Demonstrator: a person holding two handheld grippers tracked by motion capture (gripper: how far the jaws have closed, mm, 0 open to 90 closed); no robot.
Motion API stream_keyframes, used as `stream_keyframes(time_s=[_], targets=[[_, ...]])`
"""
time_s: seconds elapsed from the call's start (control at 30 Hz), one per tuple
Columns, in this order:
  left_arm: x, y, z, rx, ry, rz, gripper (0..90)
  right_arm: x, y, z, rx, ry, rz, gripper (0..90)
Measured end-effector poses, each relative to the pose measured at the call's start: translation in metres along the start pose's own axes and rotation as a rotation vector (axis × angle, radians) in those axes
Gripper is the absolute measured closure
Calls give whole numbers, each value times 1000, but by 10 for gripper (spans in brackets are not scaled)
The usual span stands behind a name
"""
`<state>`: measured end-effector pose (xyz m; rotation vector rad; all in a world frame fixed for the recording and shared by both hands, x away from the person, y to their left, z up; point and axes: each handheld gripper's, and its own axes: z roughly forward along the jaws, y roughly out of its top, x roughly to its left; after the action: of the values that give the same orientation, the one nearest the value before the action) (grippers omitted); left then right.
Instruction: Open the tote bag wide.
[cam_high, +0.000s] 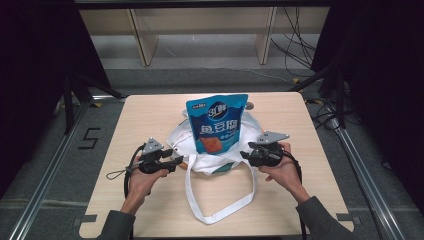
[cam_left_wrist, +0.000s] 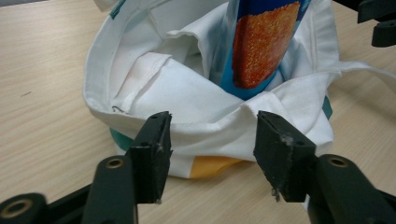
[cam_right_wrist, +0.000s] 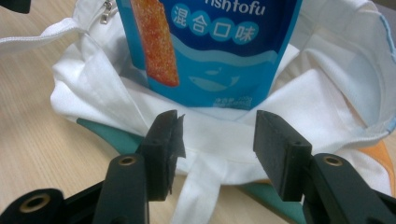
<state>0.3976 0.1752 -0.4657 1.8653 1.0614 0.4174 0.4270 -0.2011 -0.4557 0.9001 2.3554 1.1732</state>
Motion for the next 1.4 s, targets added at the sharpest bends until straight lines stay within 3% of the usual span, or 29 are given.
stream_keyframes(time_s=[0.03,0.07,0.13,0.5,0.53,0.57,0.7,0.73,0.77,0.87,0.93,1.03,1.17,1.27,1.3,1.4], targets=[[0,-1,-2,-12,22,-20,410,-2,-2,-2,-7,-12,-5,484],[0,-3,-3,-16,19,-29,403,0,-2,-3,-4,-13,13,479],[-1,-6,-5,-4,15,-33,389,-3,-3,-5,-13,-16,0,471],[-17,-24,-9,44,-23,14,339,1,-11,-13,-1,-23,-2,442],[-17,-25,-11,63,-23,33,338,1,-12,-13,-7,-25,-5,441],[-20,-27,-11,45,-21,18,337,1,-13,-13,1,-22,3,441],[-26,-32,-16,56,-27,48,330,2,-15,-13,8,-18,-3,435],[-30,-35,-16,44,-30,35,325,3,-15,-14,7,-12,-16,431],[-30,-36,-18,59,-36,63,323,4,-16,-15,13,-20,1,426],[-34,-40,-17,56,-42,51,319,6,-17,-17,7,-18,-3,424],[-35,-43,-19,81,-40,84,313,8,-19,-20,9,-17,3,418],[-40,-49,-19,74,-38,68,295,8,-22,-24,13,-15,-13,412],[-42,-52,-22,76,-39,65,284,8,-26,-27,15,-14,2,404],[-41,-54,-23,92,-47,86,269,7,-30,-29,16,-26,-4,398],[-44,-57,-22,71,-43,49,269,8,-30,-31,21,-23,14,397],[-42,-57,-25,85,-42,79,263,8,-31,-32,16,-30,-3,393]])
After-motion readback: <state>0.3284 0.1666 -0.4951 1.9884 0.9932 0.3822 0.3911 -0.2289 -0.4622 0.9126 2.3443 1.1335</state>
